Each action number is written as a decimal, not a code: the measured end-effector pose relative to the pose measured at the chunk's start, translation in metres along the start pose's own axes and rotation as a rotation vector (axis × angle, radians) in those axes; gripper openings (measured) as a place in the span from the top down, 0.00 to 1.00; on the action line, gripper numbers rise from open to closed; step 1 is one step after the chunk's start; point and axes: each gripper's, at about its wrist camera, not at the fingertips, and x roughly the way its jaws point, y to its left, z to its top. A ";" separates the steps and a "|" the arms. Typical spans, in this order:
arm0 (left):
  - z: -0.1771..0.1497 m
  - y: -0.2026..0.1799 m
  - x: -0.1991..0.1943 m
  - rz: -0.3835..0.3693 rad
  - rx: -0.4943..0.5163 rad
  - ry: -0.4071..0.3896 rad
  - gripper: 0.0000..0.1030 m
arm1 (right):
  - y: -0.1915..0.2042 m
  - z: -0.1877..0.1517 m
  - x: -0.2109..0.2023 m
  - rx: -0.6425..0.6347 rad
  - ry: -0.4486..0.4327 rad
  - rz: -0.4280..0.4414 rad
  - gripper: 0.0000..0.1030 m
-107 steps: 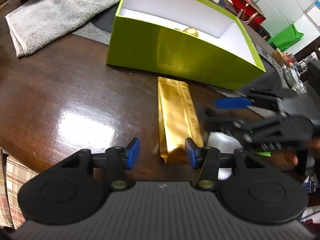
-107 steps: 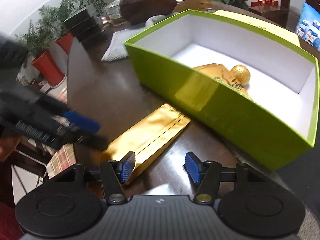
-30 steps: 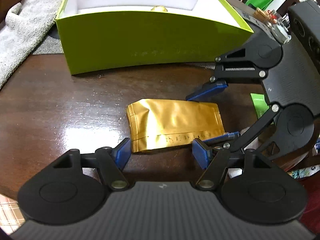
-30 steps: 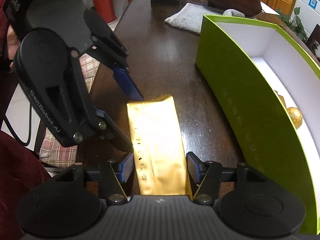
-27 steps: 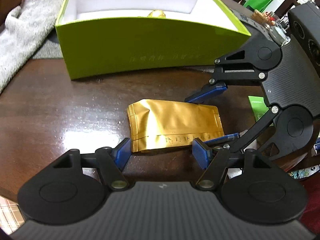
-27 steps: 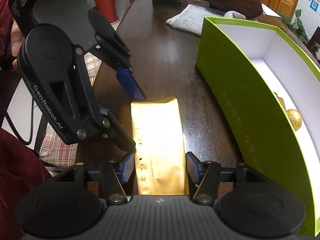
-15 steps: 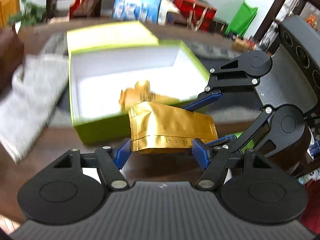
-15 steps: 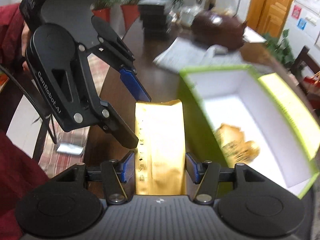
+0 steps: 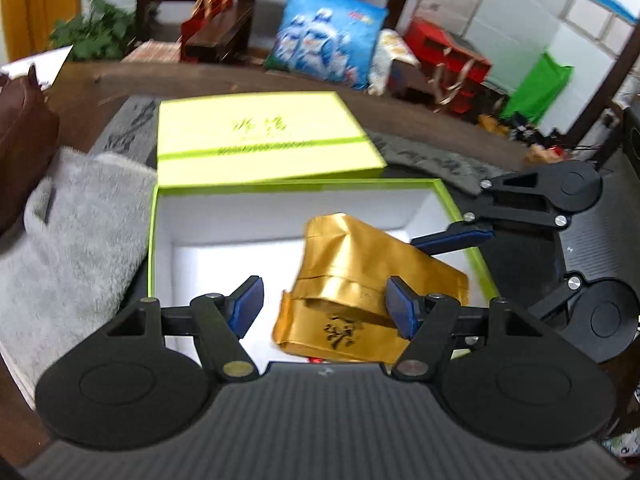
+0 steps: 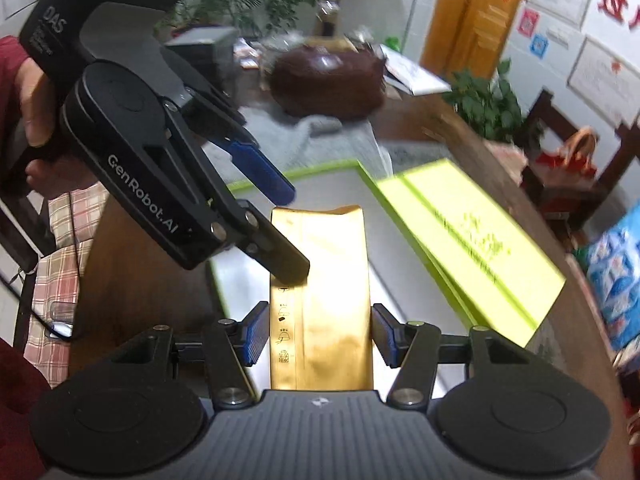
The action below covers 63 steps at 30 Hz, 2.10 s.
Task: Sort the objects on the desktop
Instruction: 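Carry the gold packet into the green box and open the right gripper, then move the right gripper to the white bubble-wrapped item and close it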
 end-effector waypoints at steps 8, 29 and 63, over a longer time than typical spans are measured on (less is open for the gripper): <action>-0.019 0.008 -0.004 0.032 -0.028 0.008 0.35 | -0.028 -0.025 0.048 0.107 0.119 0.072 0.47; -0.079 -0.019 -0.083 0.001 0.047 -0.067 0.33 | 0.004 -0.029 -0.015 0.163 -0.006 -0.048 0.33; -0.204 -0.094 -0.010 -0.205 0.123 0.311 0.33 | 0.180 -0.156 -0.023 0.233 0.174 0.046 0.19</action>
